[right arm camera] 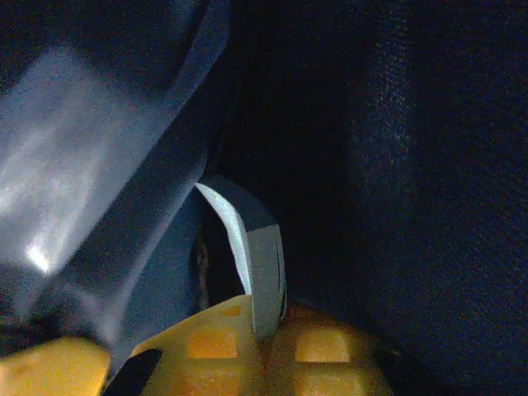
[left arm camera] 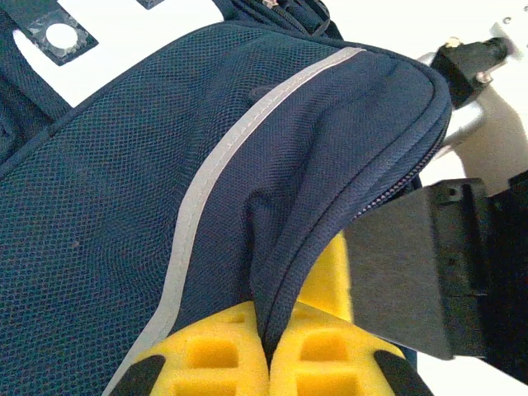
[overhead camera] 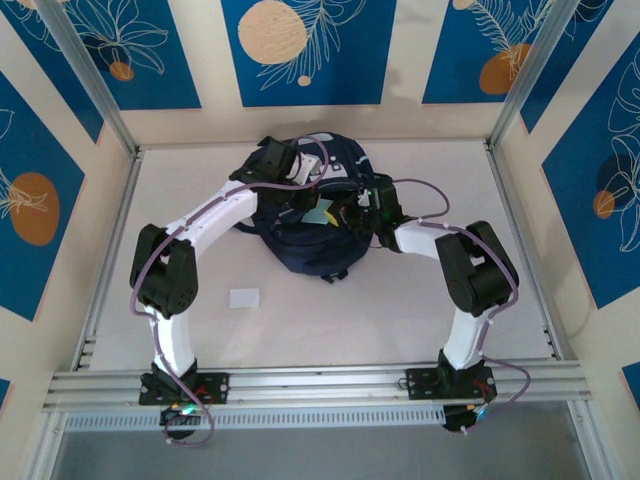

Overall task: Pack the student bag
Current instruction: Place the loose stationery in the student bag, then close the student bag at the top-center of the table.

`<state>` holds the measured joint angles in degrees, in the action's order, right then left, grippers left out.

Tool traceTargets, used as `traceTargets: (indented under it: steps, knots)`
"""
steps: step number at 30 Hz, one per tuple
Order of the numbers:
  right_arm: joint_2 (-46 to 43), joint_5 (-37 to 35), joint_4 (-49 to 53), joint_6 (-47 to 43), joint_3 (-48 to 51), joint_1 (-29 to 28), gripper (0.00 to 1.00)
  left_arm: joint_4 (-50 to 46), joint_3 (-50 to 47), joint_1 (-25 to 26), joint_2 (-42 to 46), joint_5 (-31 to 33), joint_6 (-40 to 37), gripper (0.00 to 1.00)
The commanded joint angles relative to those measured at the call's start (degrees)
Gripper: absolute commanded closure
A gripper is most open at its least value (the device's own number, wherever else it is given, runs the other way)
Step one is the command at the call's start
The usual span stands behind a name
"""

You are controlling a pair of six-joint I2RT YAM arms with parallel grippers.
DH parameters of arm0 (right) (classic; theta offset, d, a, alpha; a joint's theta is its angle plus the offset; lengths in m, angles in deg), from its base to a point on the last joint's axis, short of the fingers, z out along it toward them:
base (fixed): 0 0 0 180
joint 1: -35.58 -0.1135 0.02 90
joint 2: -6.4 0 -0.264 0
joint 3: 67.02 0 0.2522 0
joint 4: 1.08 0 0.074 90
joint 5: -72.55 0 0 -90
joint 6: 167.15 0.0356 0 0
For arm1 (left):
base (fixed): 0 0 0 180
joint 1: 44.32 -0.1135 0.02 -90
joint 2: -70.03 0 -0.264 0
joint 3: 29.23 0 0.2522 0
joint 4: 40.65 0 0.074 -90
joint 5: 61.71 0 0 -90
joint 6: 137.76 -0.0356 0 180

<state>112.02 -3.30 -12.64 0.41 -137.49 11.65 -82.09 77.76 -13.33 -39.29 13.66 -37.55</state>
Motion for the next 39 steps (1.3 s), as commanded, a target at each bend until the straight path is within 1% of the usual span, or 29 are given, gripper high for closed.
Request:
traceTargets:
  steps: [1, 3, 5, 8, 10, 11, 13, 15, 17, 21, 27, 29, 30, 31, 32, 35, 37, 38, 39]
  knots:
    - [2.26, -6.32, -5.49, 7.42, -1.86, -1.00, 1.00, 2.99, -0.41, 0.37, 3.74, -3.37, 1.42, 1.00]
    - [3.16, -9.86, -3.62, 8.37, -3.04, -1.85, 0.96, 3.55, -0.83, 0.39, 3.94, -3.38, 1.48, 1.00]
    - [4.31, -11.68, -2.79, 8.36, -4.53, -2.71, 0.92, 3.76, -0.86, 0.38, 4.03, -3.18, 1.47, 1.00]
    - [4.17, -12.13, -3.93, 7.77, -4.74, -3.26, 0.84, 3.51, -0.77, 0.39, 4.03, -2.37, 1.30, 1.00]
    - [2.30, -13.09, -2.12, 6.35, -3.85, -3.32, 0.79, 3.34, -0.77, 0.35, 4.02, -1.55, 1.14, 1.00]
    - [1.17, -13.71, -1.19, 5.64, -3.37, -3.32, 0.73, 3.28, -0.85, 0.31, 4.07, -1.21, 1.21, 1.00]
    - [-1.52, -13.45, 1.48, 4.44, -2.35, -2.94, 0.50, 3.42, -0.90, 0.30, 3.94, -0.79, 1.47, 1.00]
    - [-4.33, -12.66, 4.11, 3.09, -1.39, -2.71, 0.41, 3.60, -0.99, 0.30, 3.94, -0.58, 1.64, 1.00]
    - [-7.41, -12.19, 7.97, 1.17, -0.84, -2.55, 0.39, 3.60, -0.97, 0.31, 3.89, -0.33, 1.60, 1.00]
    - [-13.58, -10.73, 19.06, -3.65, -0.79, -1.85, 0.34, 3.03, -0.68, 0.22, 3.73, 0.43, 1.36, 1.00]
    - [-21.55, -11.28, 29.49, -12.19, 1.28, -1.52, 0.33, 2.14, -0.64, 0.22, 3.29, 1.56, 1.17, 1.00]
    - [-24.10, -12.94, 33.06, -16.25, 1.31, -1.48, 0.28, 1.56, -0.59, 0.22, 3.22, 1.29, 0.95, 1.00]
    - [-25.24, -14.43, 35.80, -18.80, 0.76, -1.55, 0.23, 0.97, -0.72, 0.21, 3.31, 1.34, 0.74, 1.00]
    - [-26.16, -16.22, 38.90, -21.06, -0.10, -1.57, 0.11, 0.09, -1.00, 0.22, 3.50, 1.64, 0.45, 0.98]
    - [-26.81, -17.97, 41.66, -22.62, -0.97, -1.48, 0.00, -0.71, -1.40, 0.21, 3.92, 2.14, 0.25, 0.89]
    - [-27.49, -23.09, 51.37, -26.04, -4.90, -0.64, 0.00, -2.94, -4.80, 0.22, 6.74, 5.82, 0.45, 0.44]
    - [-27.57, -23.30, 54.59, -28.27, -6.62, 0.66, 0.00, -4.09, -8.73, 0.22, 10.15, 10.91, 2.44, 0.04]
    - [-27.68, -21.95, 54.50, -29.37, -6.66, 1.40, 0.00, -4.50, -10.67, 0.22, 11.88, 12.90, 3.14, 0.00]
    - [-27.95, -20.65, 54.08, -30.46, -6.43, 2.17, 0.00, -4.96, -12.94, 0.21, 13.97, 15.17, 4.31, 0.00]
